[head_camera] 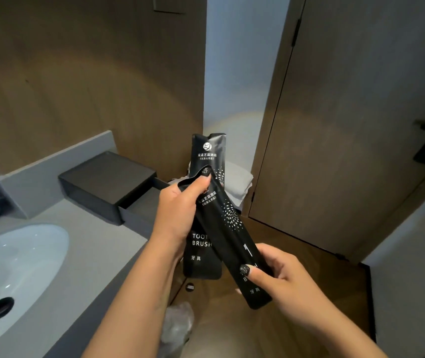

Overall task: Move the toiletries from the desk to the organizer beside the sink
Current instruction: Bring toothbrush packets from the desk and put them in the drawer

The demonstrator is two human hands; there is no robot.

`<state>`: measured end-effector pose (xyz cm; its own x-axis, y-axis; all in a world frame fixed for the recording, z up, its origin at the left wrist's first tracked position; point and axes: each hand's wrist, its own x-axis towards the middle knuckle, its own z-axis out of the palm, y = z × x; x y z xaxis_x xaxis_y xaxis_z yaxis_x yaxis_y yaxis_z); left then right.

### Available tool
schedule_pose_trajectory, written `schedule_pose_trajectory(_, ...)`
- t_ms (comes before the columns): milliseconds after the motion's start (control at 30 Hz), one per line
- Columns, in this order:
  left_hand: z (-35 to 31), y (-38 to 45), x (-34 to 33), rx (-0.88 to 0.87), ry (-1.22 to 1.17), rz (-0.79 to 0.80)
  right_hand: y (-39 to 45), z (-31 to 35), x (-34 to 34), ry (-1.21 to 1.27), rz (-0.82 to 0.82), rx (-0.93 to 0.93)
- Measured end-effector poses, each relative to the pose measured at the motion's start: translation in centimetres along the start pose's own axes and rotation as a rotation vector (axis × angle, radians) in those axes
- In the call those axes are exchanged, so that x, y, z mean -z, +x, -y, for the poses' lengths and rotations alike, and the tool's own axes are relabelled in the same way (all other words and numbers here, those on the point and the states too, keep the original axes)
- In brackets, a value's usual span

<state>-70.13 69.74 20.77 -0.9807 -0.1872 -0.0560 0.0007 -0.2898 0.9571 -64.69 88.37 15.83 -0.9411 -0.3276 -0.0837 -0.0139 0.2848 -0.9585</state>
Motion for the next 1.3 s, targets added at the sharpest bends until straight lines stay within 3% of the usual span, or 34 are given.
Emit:
schedule_pose_trajectory(267,1.3,0.9,-4.3,-0.045,0.078,-0.130,1.5,-1.9,5.9,-0.021,0.065,0.045)
schedule_pose_trajectory(433,1.5,1.6,-3.8,-0.022,0.158,-0.116,3.4,-2.9,6.4,-0.023,0.112,0.055)
schedule_pose_trajectory(1000,2.2,11.2,3.6,-0.052,0.085,-0.530,18.8,-1.3,3.8,0.009,0.354,0.023)
schedule_pose_trajectory(1167,3.9,14.0,8.1,-0.148,0.234,-0.680,24.7,-1.4,2.7,-0.125,0.382,0.042)
schedule_pose_trajectory(1300,5.0,14.0,9.6,-0.151,0.186,-0.818,28.2,-2.1,1.9,-0.155,0.432,-0.082)
